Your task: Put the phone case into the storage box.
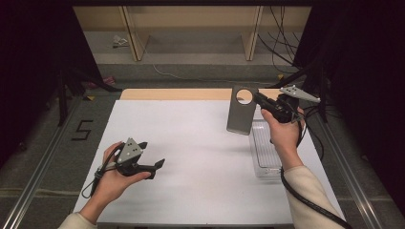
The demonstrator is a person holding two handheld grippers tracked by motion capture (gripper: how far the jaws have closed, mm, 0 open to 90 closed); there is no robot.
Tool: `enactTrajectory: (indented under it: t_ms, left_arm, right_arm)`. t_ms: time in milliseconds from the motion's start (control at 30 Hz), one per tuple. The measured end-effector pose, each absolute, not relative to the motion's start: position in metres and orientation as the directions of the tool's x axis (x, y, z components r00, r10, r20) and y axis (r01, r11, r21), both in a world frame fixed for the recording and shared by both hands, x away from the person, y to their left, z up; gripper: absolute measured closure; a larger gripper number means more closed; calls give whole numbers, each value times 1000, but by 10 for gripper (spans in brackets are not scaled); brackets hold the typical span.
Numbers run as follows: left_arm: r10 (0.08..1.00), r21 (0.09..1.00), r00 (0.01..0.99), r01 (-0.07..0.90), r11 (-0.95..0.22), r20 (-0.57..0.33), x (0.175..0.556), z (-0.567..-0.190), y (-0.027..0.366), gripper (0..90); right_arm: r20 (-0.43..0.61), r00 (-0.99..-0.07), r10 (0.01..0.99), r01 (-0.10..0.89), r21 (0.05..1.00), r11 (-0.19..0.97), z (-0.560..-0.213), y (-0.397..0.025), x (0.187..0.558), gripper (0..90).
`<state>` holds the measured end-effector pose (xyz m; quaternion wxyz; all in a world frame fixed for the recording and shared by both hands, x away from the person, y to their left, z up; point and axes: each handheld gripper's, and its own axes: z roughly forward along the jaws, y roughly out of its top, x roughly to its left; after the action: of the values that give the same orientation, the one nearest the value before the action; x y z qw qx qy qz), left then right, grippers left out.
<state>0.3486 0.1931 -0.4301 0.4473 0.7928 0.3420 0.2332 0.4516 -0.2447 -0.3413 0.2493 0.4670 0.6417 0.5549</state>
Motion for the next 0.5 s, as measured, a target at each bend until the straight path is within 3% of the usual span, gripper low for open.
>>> enactTrajectory:
  t_ms: [500]
  left_arm:
    - [751, 869, 657, 334, -366, 64, 349, -430, 193, 147]
  right_arm:
    - [198, -423, 884, 310, 949, -64, -336, -253, 451, 835]
